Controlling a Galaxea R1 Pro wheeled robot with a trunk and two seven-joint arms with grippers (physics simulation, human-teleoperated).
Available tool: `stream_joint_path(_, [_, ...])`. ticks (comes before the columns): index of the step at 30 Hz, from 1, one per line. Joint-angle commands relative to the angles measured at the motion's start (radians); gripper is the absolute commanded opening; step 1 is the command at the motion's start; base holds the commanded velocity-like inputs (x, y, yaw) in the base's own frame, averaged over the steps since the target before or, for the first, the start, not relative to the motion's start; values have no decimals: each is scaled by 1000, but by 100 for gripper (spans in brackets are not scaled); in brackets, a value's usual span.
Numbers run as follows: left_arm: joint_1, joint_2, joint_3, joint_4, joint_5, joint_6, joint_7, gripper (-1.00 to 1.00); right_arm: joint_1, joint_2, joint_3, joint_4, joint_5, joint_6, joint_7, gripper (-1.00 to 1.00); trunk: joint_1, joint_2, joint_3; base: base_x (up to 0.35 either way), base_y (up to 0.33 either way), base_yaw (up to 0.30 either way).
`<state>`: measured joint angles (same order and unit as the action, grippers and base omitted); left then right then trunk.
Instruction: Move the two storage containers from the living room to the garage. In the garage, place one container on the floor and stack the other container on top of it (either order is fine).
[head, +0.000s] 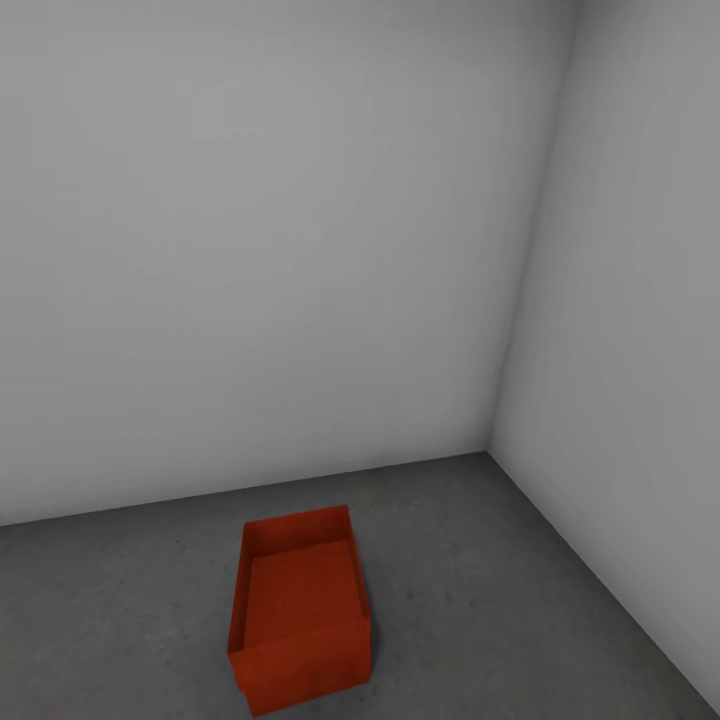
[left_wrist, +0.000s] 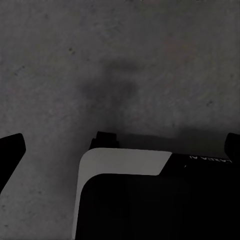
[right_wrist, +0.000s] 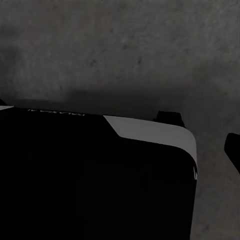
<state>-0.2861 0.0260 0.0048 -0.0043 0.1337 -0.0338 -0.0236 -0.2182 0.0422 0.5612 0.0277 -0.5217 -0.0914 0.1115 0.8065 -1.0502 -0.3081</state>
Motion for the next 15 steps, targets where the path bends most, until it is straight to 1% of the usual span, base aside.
stream_joint_path(1, [-1,0,0,1,9,-3,-2,100,-1,1,7,3,-11,-5,5,100,0,-1,-1,0,0,0])
stream_joint_path(15, [-1,0,0,0,9,-3,-2,100,-1,-1,11,1,-2,-5,-7,100,0,-1,-1,0,0,0])
